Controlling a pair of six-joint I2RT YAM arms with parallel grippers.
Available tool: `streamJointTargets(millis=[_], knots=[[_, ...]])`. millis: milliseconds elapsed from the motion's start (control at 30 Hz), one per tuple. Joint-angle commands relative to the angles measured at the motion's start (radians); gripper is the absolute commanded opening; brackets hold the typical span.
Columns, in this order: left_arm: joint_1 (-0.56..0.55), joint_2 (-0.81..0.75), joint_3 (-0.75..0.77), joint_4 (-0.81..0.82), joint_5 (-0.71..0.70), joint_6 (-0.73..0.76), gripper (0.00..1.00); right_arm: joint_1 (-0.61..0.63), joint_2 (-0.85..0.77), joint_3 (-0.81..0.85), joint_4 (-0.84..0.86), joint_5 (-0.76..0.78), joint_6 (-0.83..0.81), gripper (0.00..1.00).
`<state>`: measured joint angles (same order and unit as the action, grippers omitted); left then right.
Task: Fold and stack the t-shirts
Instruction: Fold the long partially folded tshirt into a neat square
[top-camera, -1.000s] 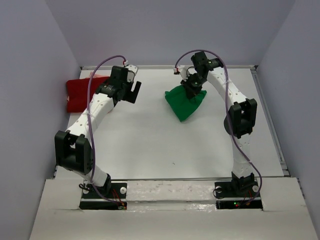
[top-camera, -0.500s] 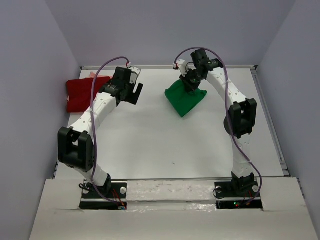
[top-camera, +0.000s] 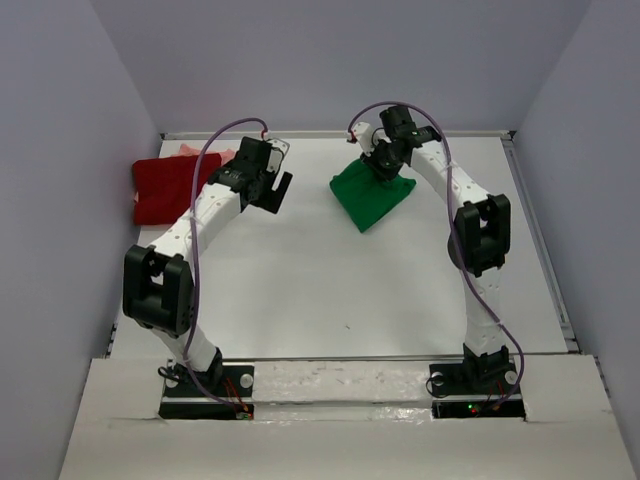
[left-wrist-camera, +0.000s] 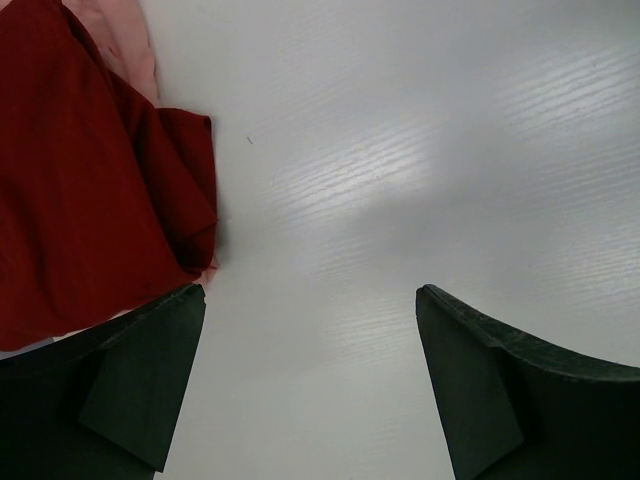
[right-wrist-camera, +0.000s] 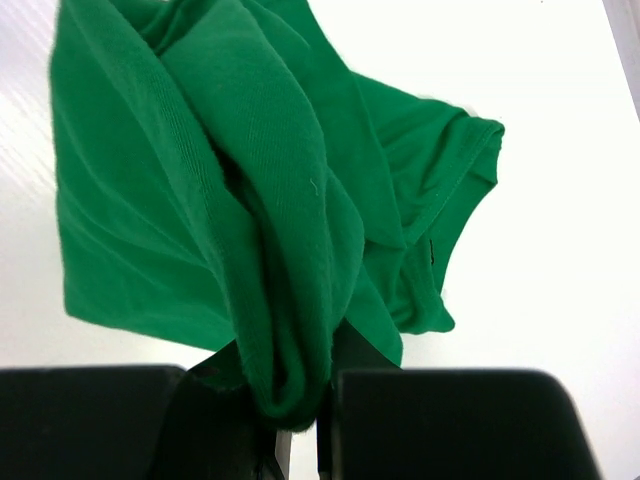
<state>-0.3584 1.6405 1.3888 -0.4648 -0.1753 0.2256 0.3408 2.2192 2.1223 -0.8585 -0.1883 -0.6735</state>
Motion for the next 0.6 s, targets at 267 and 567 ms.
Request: streamJointTargets(millis=[267, 567], knots=[[-0.013, -0.036, -0.010, 0.002, -0.027, 0.017, 0.99, -0.005, -0.003, -0.088, 0.233, 0.164, -0.012, 0.00], [-0.017, -0.022, -0.004, 0.000, -0.024, 0.017, 0.99, -0.005, 0.056, -0.075, 0.312, 0.260, -0.032, 0.00]])
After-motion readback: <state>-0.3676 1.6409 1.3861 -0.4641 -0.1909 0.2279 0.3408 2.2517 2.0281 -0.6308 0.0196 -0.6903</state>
